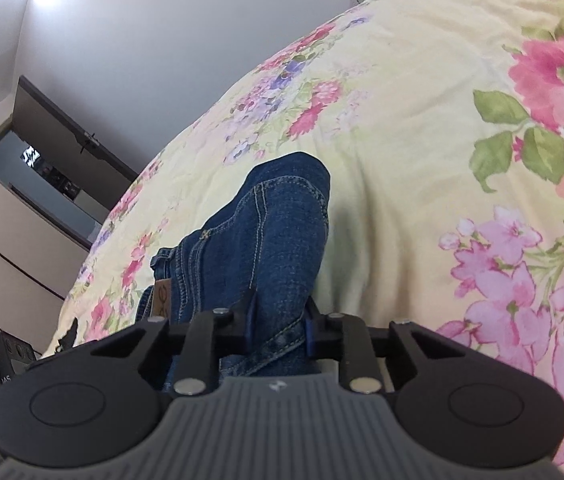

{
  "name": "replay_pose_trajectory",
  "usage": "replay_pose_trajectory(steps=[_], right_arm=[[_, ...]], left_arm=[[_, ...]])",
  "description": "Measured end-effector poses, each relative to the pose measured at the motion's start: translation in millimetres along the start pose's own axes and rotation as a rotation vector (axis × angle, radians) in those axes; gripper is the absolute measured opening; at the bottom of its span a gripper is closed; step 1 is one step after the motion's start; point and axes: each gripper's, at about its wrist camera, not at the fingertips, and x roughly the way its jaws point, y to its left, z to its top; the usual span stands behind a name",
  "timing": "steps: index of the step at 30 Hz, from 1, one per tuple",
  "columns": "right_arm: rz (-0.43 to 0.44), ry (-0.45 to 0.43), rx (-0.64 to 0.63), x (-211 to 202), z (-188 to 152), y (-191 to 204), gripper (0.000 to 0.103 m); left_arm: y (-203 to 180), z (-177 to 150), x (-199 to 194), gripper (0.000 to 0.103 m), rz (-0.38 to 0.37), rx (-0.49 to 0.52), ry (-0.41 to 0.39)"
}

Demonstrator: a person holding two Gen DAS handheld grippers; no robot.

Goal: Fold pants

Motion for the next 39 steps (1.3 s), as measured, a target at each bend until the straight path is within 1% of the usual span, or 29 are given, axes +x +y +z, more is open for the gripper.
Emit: replay_pose_trajectory(steps=[3,9,12,14,16,19,23,28,31,34,36,39], right_arm=[[-0.029,0.02,-0.046,-11.0,8.1,27.0,0.017],[-0.031,0.021,-0.091,-39.0,12.8,71.4,0.016],[-0.041,0.028,-0.121,-51.3,11.7,96.5,0.016],[-0.025,0.032,-0.13,-56.9,8.3,111.8,0.016],[0.002,0.035,-0.134,-60.9,2.2,127.9,0.016],[0.052,0.044,-0.143,-61.6,-7.2,154.9,0.016],[0.154,0.055,-0.112,-52.2,-18.8,188.7,0.016],[0.247,0.09,-0.084,-27.5,-34.9,232.9,0.016],[0.296,0.113,-0.056,-7.3,-45.7,252.9,0.016],[0.33,0.144,-0.01,17.8,-60.4,268.4,0.016],[0.343,0.164,0.002,35.2,-70.9,277.5,0.016],[0.349,0.191,0.004,65.2,-83.0,284.7,0.016]], left_arm=[[2.5,-0.1,-11.5,0.029,-0.026,-0.028,-0.007],[5.3,-2.9,-37.9,0.029,-0.071,-0.077,-0.021],[9.9,-4.1,-63.7,0.029,-0.077,-0.097,-0.04],[14.6,0.2,-84.3,0.028,-0.074,-0.104,-0.057],[19.6,10.4,-103.9,0.028,-0.065,-0.086,-0.069],[25.4,31.5,-142.2,0.028,-0.019,-0.01,-0.078],[35.3,55.4,-195.7,0.028,0.049,0.045,-0.1],[56.7,79.7,-241.7,0.027,0.126,0.065,-0.07],[71.9,89.3,-259.1,0.027,0.17,0.078,-0.059],[91.8,95.3,-266.5,0.027,0.212,0.07,-0.041],[107.1,97.3,-264.9,0.027,0.241,0.063,-0.026],[129.6,96.1,-252.3,0.027,0.27,0.05,0.001]])
